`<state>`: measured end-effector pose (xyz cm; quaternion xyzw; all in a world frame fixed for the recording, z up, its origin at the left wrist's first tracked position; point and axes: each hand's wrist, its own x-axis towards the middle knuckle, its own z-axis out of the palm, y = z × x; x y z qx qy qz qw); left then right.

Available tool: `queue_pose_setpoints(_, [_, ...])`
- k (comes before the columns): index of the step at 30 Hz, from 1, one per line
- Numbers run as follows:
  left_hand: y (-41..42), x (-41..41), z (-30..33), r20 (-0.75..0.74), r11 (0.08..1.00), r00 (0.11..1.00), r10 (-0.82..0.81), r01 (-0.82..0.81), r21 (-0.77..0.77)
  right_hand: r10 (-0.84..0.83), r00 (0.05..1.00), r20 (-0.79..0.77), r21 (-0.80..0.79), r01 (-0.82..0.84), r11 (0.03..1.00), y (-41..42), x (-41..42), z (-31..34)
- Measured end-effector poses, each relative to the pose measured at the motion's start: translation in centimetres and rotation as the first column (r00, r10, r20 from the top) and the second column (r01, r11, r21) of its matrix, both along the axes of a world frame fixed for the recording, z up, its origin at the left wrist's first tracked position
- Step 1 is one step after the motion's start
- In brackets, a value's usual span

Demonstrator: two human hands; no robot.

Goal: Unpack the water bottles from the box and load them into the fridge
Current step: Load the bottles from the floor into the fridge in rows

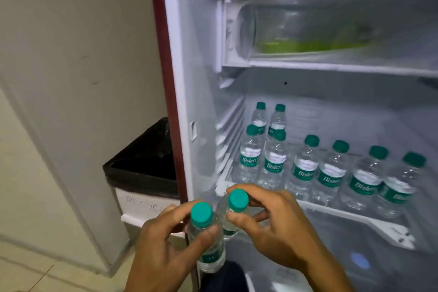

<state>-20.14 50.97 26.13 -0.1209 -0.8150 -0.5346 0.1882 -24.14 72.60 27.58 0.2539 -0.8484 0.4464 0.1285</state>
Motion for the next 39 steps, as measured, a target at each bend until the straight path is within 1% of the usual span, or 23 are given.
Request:
queue_pose_setpoints(3, [1.9, -1.3, 3.2, -0.105, 0.995, 0.991, -0.086, 0.090, 0.031, -0.051, 0.994, -0.097, -0.092, 0.043, 0.995, 2.0, 0.8, 2.6])
queue_pose_setpoints(6, [3.8, -2.4, 6.1, -0.215, 0.978, 0.960, -0.180, 0.198, 0.068, -0.126, 0.974, -0.188, -0.165, 0.096, 0.982, 3.9, 1.6, 5.0])
queue_pose_setpoints(9, [5.5, -3.3, 8.6, -0.309, 0.967, 0.926, -0.216, 0.247, 0.062, -0.176, 0.942, -0.285, -0.244, 0.106, 0.964, 5.3, 1.9, 7.1])
queue_pose_setpoints(13, [7.9, -4.6, 10.9, -0.383, 0.957, 0.889, -0.250, 0.288, 0.044, -0.252, 0.890, -0.380, -0.289, 0.145, 0.946, 6.8, 1.5, 9.2])
queue_pose_setpoints(16, [9.6, -5.7, 11.8, -0.433, 0.940, 0.853, -0.290, 0.339, 0.038, -0.302, 0.856, -0.419, -0.315, 0.174, 0.933, 8.0, 0.7, 10.5])
queue_pose_setpoints(21, [11.9, -8.6, 12.3, -0.476, 0.932, 0.825, -0.304, 0.362, 0.033, -0.343, 0.840, -0.419, -0.322, 0.216, 0.922, 9.9, -1.0, 11.5])
queue_pose_setpoints(23, [12.8, -10.1, 12.5, -0.472, 0.932, 0.828, -0.303, 0.360, 0.033, -0.366, 0.838, -0.404, -0.315, 0.249, 0.916, 10.6, -1.8, 11.6])
queue_pose_setpoints(25, [13.6, -11.6, 12.9, -0.433, 0.932, 0.850, -0.299, 0.358, 0.059, -0.393, 0.836, -0.382, -0.304, 0.288, 0.908, 11.1, -2.7, 11.6])
queue_pose_setpoints(27, [14.5, -13.1, 13.3, -0.365, 0.931, 0.879, -0.306, 0.356, 0.076, -0.421, 0.831, -0.364, -0.267, 0.340, 0.902, 11.4, -3.6, 11.3])
queue_pose_setpoints(30, [15.9, -15.7, 13.4, -0.240, 0.942, 0.914, -0.327, 0.335, -0.009, -0.464, 0.819, -0.338, -0.188, 0.425, 0.886, 11.8, -5.2, 10.8])
queue_pose_setpoints(32, [16.6, -17.3, 13.0, -0.161, 0.935, 0.923, -0.350, 0.355, 0.002, -0.505, 0.807, -0.306, -0.130, 0.490, 0.862, 12.2, -6.4, 10.7])
queue_pose_setpoints(34, [17.2, -18.7, 12.4, -0.131, 0.932, 0.927, -0.352, 0.359, 0.040, -0.544, 0.800, -0.254, -0.093, 0.540, 0.837, 12.8, -7.6, 10.6])
queue_pose_setpoints(39, [19.2, -21.7, 11.8, -0.074, 0.939, 0.938, -0.339, 0.342, 0.040, -0.594, 0.791, -0.144, -0.044, 0.595, 0.803, 13.7, -11.0, 10.3])
